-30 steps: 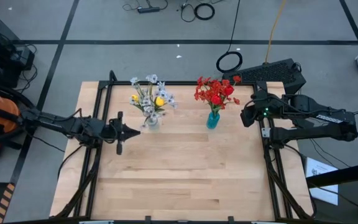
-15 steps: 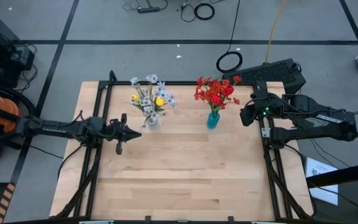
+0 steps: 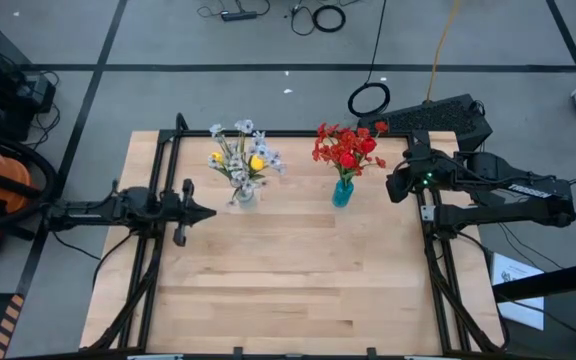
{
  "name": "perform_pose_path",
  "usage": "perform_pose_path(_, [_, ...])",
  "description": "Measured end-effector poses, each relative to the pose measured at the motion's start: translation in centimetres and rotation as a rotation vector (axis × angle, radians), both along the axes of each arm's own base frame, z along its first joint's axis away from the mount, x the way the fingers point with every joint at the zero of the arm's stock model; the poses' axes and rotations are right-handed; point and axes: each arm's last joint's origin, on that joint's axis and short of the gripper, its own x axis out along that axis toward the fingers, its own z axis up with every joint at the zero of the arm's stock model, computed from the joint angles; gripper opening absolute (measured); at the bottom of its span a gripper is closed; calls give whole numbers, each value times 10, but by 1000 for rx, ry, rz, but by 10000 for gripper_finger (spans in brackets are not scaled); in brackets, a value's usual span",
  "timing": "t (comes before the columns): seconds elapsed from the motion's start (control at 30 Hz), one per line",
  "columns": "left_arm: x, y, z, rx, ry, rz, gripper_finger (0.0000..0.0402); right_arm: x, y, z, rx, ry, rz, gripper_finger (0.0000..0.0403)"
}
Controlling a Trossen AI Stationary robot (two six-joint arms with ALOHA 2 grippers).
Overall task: Sort flowers into vase by color
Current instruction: Return to Home Position
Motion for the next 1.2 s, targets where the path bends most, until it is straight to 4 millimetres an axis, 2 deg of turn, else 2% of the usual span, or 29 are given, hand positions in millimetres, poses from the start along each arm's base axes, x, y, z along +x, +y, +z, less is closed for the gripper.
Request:
perform_pose_path(0.07, [4,0,-7,-4,-87,-10,2,0,0,0,0,1,-1,116])
perform_pose_path(0.43, [5,-1,-14,-11,-44,-22,2,5,-1,-17,9,64,22,110])
perform_pose_path(0.57, [6,-1,-15,-10,-39,-19,11,6,0,-17,-11,73,88,78])
perform_pose_path(0.73, [6,-1,-15,-10,-39,-18,26,9,1,-17,-45,81,226,11])
perform_pose_path(0.8, [6,-1,-15,-10,-39,-17,27,13,1,-18,-59,49,273,7])
perform_pose_path(1.0, [6,0,-15,-10,-38,-16,29,33,2,-41,-105,-94,347,2])
perform_pose_path(1.13, [6,0,-15,-10,-38,-15,29,50,8,-65,-123,-246,447,1])
perform_pose_path(1.2, [6,0,-15,-10,-38,-14,29,56,11,-80,-114,-265,512,2])
